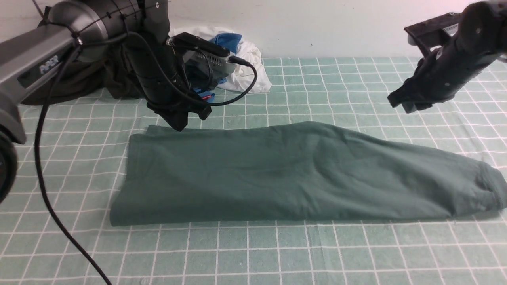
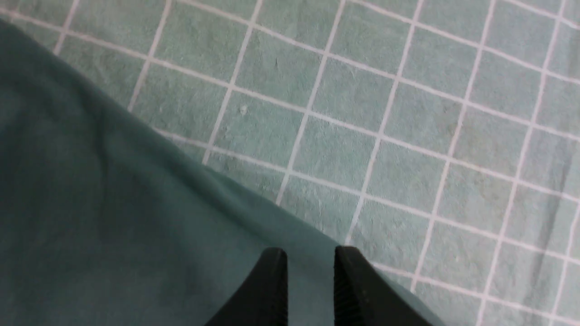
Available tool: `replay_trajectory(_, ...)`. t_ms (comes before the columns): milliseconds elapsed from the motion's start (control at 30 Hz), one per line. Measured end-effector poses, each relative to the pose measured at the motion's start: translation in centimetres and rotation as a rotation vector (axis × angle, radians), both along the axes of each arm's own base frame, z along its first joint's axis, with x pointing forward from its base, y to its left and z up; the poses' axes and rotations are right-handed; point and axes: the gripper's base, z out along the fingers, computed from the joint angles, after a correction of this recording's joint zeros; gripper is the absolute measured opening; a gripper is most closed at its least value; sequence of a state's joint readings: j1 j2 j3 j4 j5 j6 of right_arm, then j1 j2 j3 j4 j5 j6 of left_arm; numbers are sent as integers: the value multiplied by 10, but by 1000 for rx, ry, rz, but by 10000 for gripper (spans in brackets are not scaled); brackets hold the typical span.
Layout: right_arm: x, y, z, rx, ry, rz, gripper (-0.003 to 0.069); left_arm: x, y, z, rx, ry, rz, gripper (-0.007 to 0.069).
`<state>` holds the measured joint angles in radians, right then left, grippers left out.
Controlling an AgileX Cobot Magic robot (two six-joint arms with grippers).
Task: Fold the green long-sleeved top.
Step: Use the right arm to clamp the right edge of the fabric
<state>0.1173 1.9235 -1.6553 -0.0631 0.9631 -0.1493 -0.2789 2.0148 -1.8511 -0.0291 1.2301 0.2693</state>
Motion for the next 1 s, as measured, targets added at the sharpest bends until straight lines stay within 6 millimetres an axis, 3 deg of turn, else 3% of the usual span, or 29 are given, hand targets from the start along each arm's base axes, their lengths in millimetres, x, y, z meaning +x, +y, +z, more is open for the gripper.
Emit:
replay_trajectory(167,-28,-4,39,-7,16,-7,137,-45,13,10,0,-6,2,-3)
replay_trajectory(267,-43,-6,53,-6,10,-10,123,-66,19,4,-16,-53,7,-3)
replay_trajectory(367,-70,-9,65,3,-16,-18,104,-87,23,-2,-69,-142,23,-3)
replay_trajectory(433,-84,-11,67,7,-31,-22,95,-93,23,-7,-104,-176,37,-3)
replay_trajectory(467,-85,-11,67,8,-34,-24,94,-94,23,-8,-109,-180,40,-3)
replay_trajectory(567,-115,-17,62,-15,-51,-35,87,-96,21,-23,-177,-221,82,-3)
replay_trajectory(667,-127,-23,50,-59,-24,-47,87,-93,20,-33,-187,-217,96,-3)
replay_trajectory(800,-131,-37,33,-75,23,-107,87,-89,18,-42,-183,-200,100,-3)
replay_trajectory(1000,-123,-86,7,5,69,-329,135,-84,17,-55,-173,-170,104,-3)
